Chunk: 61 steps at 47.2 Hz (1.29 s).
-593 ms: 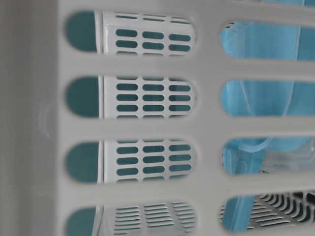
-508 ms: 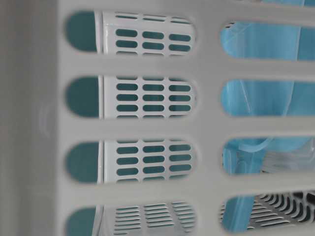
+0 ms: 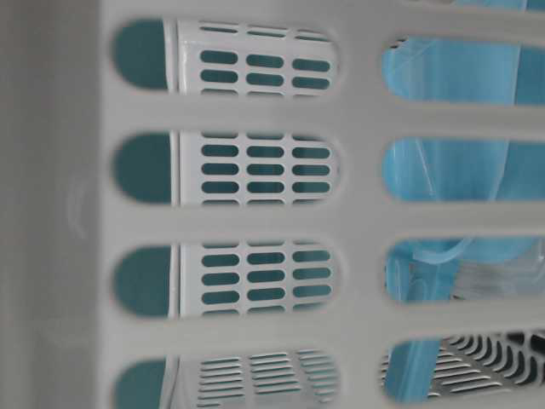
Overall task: Pick up the dustpan from the shopping basket with the left arm.
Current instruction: 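Move the left gripper over the blue dustpan handle and lower it, then close the left gripper on the blue dustpan handle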
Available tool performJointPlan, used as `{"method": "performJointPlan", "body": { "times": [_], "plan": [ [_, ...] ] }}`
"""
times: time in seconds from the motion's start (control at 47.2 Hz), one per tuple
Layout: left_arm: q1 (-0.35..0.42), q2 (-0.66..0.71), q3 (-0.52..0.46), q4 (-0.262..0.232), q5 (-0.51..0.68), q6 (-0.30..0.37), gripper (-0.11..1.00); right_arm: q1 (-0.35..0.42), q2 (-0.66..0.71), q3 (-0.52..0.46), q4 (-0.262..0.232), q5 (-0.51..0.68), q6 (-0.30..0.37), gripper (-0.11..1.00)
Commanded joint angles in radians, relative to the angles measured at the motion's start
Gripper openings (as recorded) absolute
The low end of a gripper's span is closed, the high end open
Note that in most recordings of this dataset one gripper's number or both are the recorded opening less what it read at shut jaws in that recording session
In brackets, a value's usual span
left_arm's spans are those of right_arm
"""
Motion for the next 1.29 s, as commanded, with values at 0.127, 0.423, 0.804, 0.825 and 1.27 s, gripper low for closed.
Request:
{"method": "performJointPlan", "body": {
  "times": [0.127, 0.423, 0.804, 0.825, 1.27],
  "plan": [
    [-0.018, 0.212, -0.236, 0.003, 0.229, 0.003, 0.00, 0.000, -0.002, -0.017, 0.008, 0.038, 0.002, 0.01],
    [-0.023, 0.477, -0.468, 0.003, 0.459, -0.002, 0.14, 0.000, -0.031, -0.018, 0.008, 0.103, 0.012, 0.51],
    [-0.064, 0.778, -0.684, 0.003, 0.773, -0.054, 0.91, 0.000, -0.040, -0.017, 0.008, 0.138, 0.037, 0.77],
    [-0.066, 0.788, -0.686, 0.003, 0.776, -0.055, 0.90, 0.000, -0.041, -0.015, 0.008, 0.138, 0.037, 0.76],
    [-0.095, 0.931, -0.652, 0.003, 0.759, -0.126, 0.88, 0.000, -0.054, -0.009, 0.008, 0.138, 0.037, 0.76]
  ]
}}
